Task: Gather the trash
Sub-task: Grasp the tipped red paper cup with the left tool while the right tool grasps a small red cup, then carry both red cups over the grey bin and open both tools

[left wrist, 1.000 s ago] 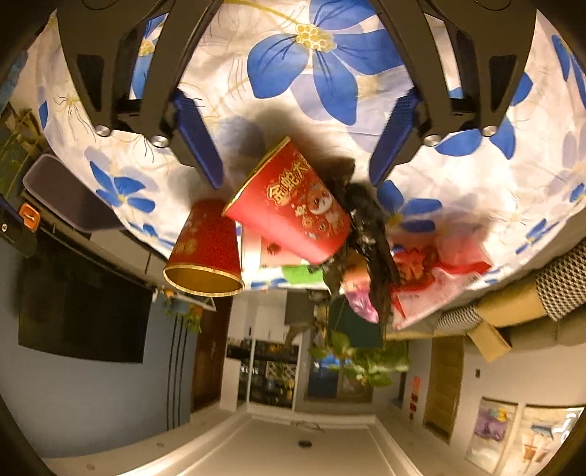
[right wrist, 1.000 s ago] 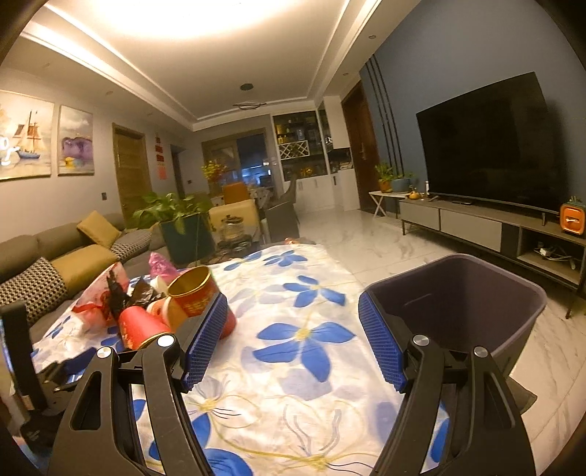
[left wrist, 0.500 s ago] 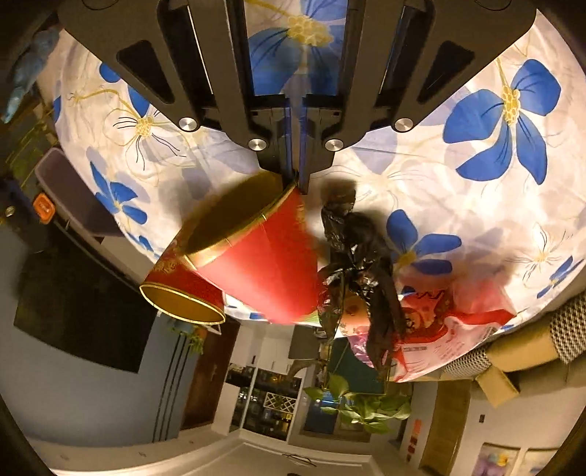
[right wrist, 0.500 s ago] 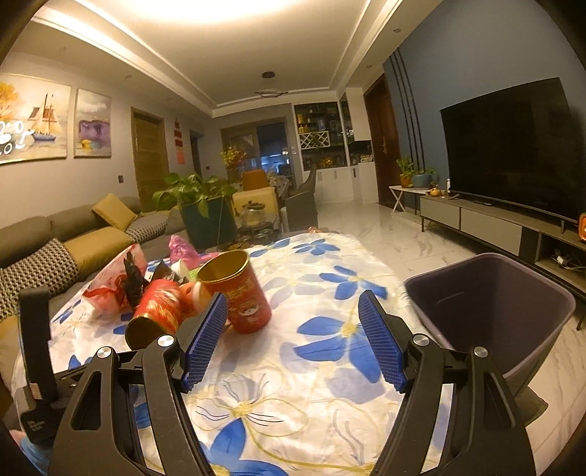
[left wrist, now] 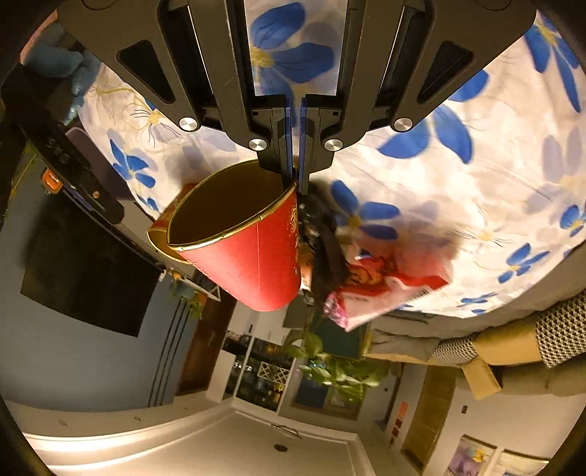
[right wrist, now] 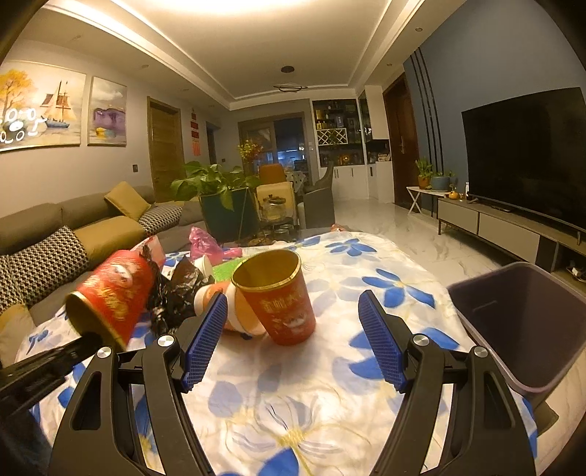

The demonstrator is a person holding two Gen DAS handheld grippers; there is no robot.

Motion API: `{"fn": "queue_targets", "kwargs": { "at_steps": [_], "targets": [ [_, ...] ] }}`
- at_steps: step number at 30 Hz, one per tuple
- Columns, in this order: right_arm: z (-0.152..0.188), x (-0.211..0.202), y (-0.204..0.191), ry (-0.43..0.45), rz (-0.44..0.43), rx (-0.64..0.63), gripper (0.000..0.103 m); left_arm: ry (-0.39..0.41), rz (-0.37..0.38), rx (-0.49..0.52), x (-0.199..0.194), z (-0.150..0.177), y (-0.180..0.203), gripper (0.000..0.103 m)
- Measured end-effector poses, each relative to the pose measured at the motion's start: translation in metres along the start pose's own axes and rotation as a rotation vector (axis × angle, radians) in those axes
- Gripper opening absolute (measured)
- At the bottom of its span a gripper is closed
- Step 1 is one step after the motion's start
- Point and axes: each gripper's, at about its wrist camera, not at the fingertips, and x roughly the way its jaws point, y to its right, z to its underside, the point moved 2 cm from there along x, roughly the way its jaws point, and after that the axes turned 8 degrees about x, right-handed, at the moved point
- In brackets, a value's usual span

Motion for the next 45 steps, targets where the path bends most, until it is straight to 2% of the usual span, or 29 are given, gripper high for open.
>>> {"fn": "queue_targets", "kwargs": {
  "at_steps": [9,17,20,28,31,45],
  "targets": [
    [0.001,0.043,-0.010,-0.050,0.016,-0.044,0.073,0.018,-0.002,-0.033,-0.008,-0.007,-0.017,0.002],
    [-0.019,0.054,-0.001,-0.052,0.004,0.023,0.072,0.027,-0.005,-0.034,-0.002,-0.013,-0.021,0.002],
    [-0.021,0.062,-0.001,-0.067,0.026,0.014,0.060,0.023,0.001,-0.041,0.002,-0.013,-0.020,0.002],
    [-0.009,0.062,0.008,-0.133,0.035,0.006,0.019,0.017,0.008,-0.034,0.006,-0.013,-0.019,0.002],
    [-0.004,0.054,0.011,-0.143,0.025,0.011,0.009,0.007,0.017,-0.037,0.009,-0.012,-0.018,0.002],
    [-0.008,0.008,0.027,-0.072,0.034,0.019,0.006,0.008,0.029,0.009,0.008,-0.014,0.006,0.002]
  ]
}}
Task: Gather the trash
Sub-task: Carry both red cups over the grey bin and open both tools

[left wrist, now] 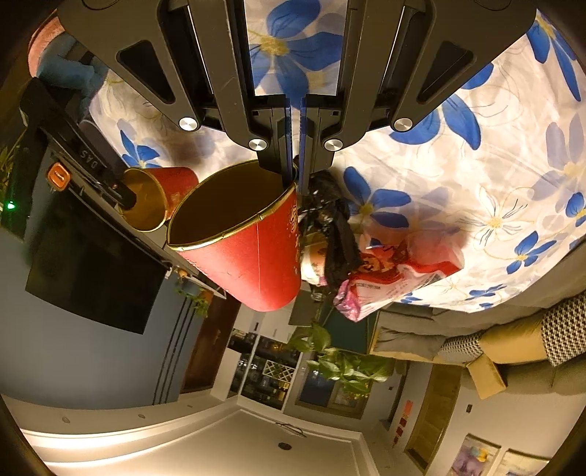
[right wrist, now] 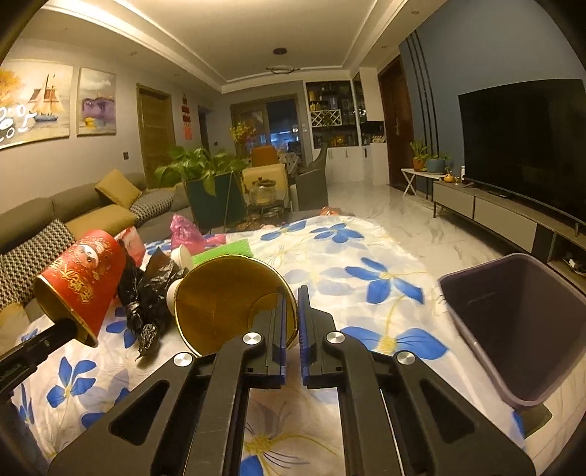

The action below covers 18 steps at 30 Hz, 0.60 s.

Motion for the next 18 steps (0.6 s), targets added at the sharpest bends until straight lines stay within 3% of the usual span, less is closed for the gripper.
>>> {"fn": "queue_targets", "kwargs": {
  "at_steps": [10,18],
  "targets": [
    [-0.019,-0.048,0.045,0.099,0.083,0.041,0.006,0.024,0.076,0.080,0.010,-0.020,0.054,0.002],
    [-0.039,-0.083,0.105,0.189,0.212,0.085,0.006,0.050,0.201,0.159,0.034,-0.037,0.136,0.002]
  ]
}}
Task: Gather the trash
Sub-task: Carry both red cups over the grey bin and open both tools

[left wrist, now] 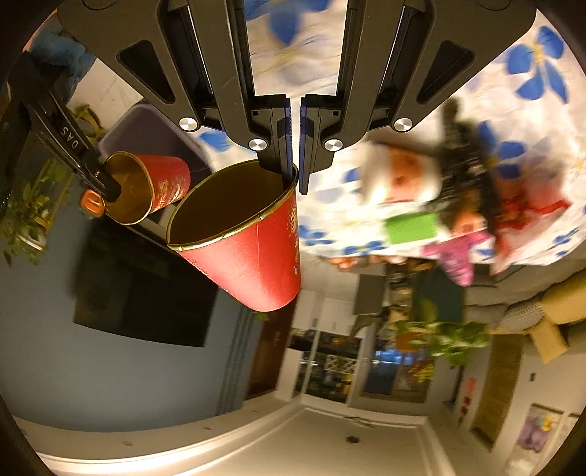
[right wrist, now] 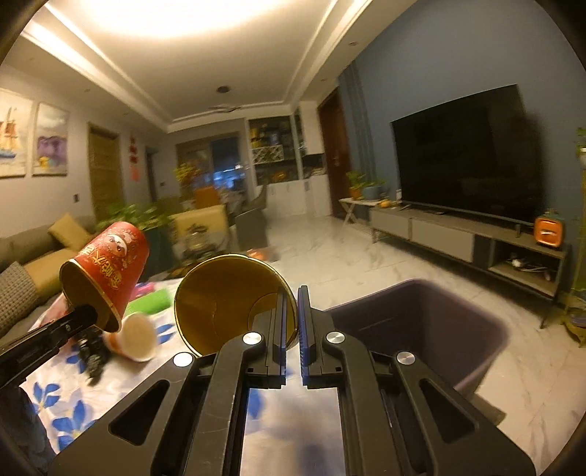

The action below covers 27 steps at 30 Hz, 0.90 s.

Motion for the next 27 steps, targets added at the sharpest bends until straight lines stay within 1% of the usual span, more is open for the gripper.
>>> {"fn": "queue_targets", "kwargs": {
  "at_steps": [4,8,14,18,21,27],
  "targets": [
    [-0.012,-0.005,0.031,0.036,0.065,0.022,0.006,0.005,0.065,0.025,0.027,-0.011,0.041,0.002],
    [-0.020,-0.007,0.060,0.059,0.126,0.046,0.006,0.010,0.122,0.061,0.050,-0.016,0.079,0.002],
    [-0.023,-0.005,0.089,0.071,0.186,0.070,0.006,-0.009,0.183,0.076,0.081,-0.014,0.123,0.002],
    [-0.022,-0.002,0.102,0.075,0.208,0.076,0.006,-0.022,0.201,0.083,0.099,-0.010,0.136,0.002],
    [-0.021,0.001,0.102,0.077,0.215,0.079,0.006,-0.033,0.206,0.088,0.108,-0.007,0.144,0.002],
    [-0.017,0.006,0.107,0.076,0.221,0.084,0.006,-0.046,0.210,0.094,0.120,-0.003,0.149,0.002]
  ]
}}
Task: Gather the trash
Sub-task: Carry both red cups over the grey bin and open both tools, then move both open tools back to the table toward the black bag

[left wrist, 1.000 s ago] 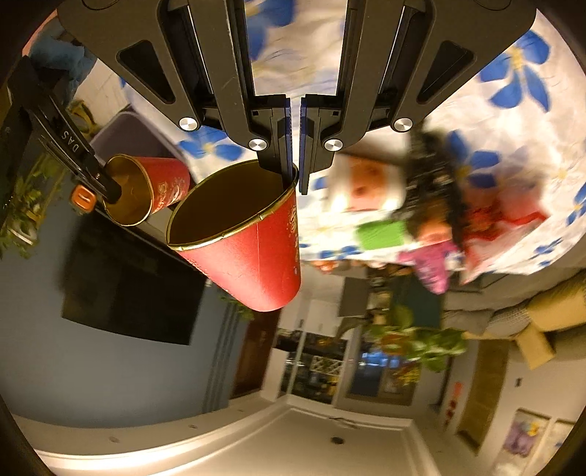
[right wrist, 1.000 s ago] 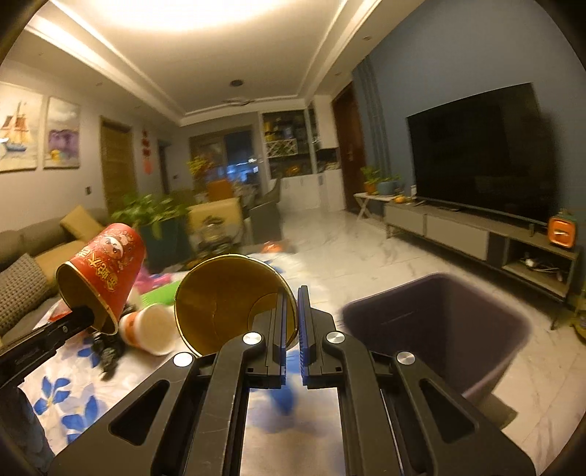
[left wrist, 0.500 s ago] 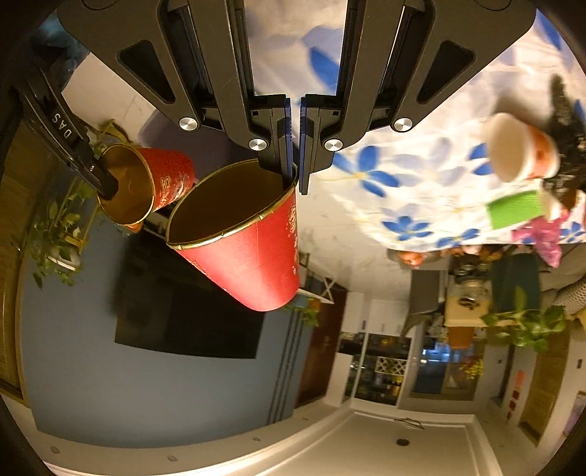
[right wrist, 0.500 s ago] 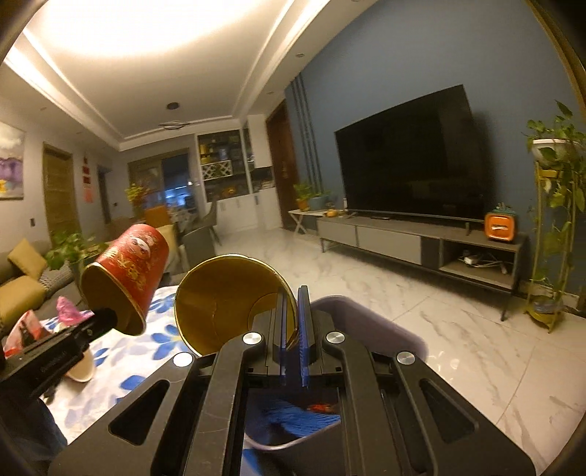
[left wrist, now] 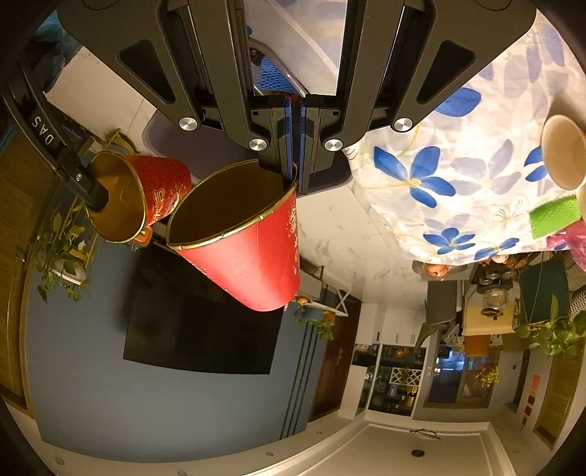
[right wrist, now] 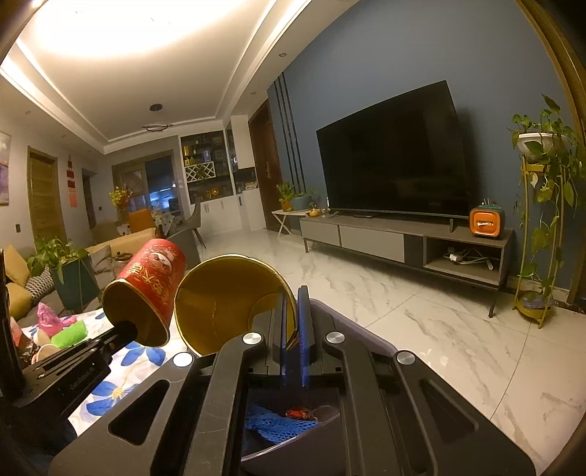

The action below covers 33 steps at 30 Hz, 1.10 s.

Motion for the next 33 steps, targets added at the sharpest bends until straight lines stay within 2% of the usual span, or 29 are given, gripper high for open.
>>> {"fn": "queue_targets", "kwargs": {
  "at_steps": [7,19,20,22,23,24,25,28,30,33],
  "targets": [
    [0.007,0.000,-0.010,-0.018,-0.003,0.001,0.006,-0.017,0.004,-0.010,0.013,0.001,-0.002,0.002],
    [0.006,0.010,-0.012,-0.036,-0.016,0.010,0.007,-0.067,0.052,-0.013,0.031,0.007,0.002,0.004],
    [0.006,0.011,-0.012,-0.036,-0.019,0.011,0.007,-0.070,0.052,-0.009,0.032,0.008,0.002,0.006],
    [0.007,0.014,-0.012,-0.041,-0.021,0.007,0.007,-0.075,0.049,-0.010,0.034,0.010,0.000,0.024],
    [0.007,0.016,-0.011,-0.046,-0.022,0.009,0.007,-0.076,0.050,-0.016,0.033,0.012,-0.002,0.030],
    [0.008,0.018,-0.011,-0.055,-0.029,0.012,0.009,-0.075,0.049,-0.023,0.032,0.013,-0.003,0.042],
    [0.008,0.020,-0.011,-0.059,-0.030,0.012,0.016,-0.071,0.044,-0.033,0.030,0.014,-0.007,0.051],
    [0.010,0.023,-0.009,-0.066,-0.024,0.010,0.034,-0.059,0.019,-0.046,0.021,0.016,-0.015,0.063],
    [0.010,0.022,-0.008,-0.066,-0.022,0.018,0.041,-0.047,-0.008,-0.049,0.013,0.017,-0.020,0.070],
    [0.010,0.020,-0.006,-0.065,-0.023,0.026,0.045,-0.022,-0.046,-0.059,-0.003,0.018,-0.029,0.079]
  ]
}}
